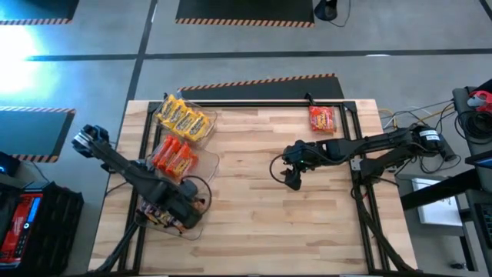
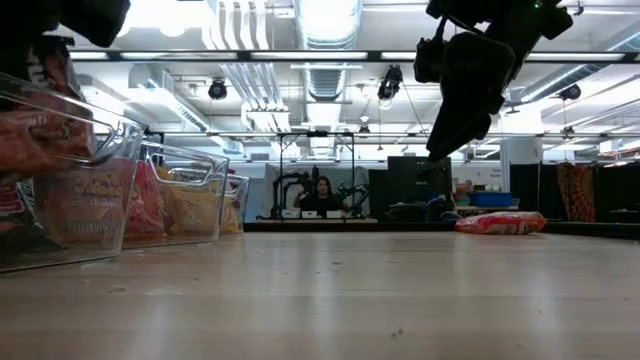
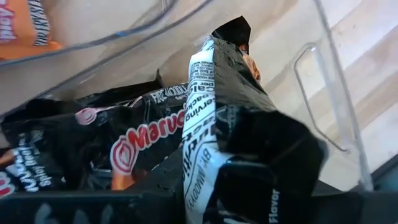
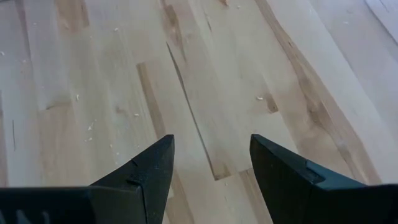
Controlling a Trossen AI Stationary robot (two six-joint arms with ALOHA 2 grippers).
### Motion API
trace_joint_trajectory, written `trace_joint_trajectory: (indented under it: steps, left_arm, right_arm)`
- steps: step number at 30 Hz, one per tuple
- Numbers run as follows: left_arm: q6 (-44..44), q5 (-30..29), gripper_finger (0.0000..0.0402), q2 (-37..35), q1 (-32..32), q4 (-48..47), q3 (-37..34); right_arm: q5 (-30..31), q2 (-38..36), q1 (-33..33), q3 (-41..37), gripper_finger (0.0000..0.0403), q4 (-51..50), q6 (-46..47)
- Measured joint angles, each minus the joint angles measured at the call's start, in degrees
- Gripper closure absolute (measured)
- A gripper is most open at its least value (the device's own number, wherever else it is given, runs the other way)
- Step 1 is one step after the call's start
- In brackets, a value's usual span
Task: Sort Maruchan noodles
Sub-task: Put the black noodles pack into the bottom transparent bin, then put the orange noodles pack into the middle transparent bin
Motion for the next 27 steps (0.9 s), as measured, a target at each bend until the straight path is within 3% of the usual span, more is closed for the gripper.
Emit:
trace_joint_trajectory:
  steps: [15, 19, 23, 27]
  left_arm:
    - [2.1, 3.0, 0.0247, 2.0, 0.0, 0.7, 3.6]
    - [2.3, 2.7, 0.0231, 2.0, 0.1, -4.5, 5.8]
    - [3.8, -5.4, 0.0224, 1.9, 0.1, -10.5, 10.8]
    - [8.6, -19.4, 0.0224, 1.9, 0.2, -10.3, 15.1]
  right_arm:
    - [-0.2, 0.0, 0.0, 0.0, 0.0204, -0.2, 0.2]
    - [-0.2, 0.0, 0.0, 0.0, 0.0204, -0.3, 0.1]
    - [0.1, 0.0, 0.0, 0.0, 0.0204, -1.0, 0.3]
    - [0.5, -0.9, -1.3, 0.0, 0.0204, -3.4, 1.1]
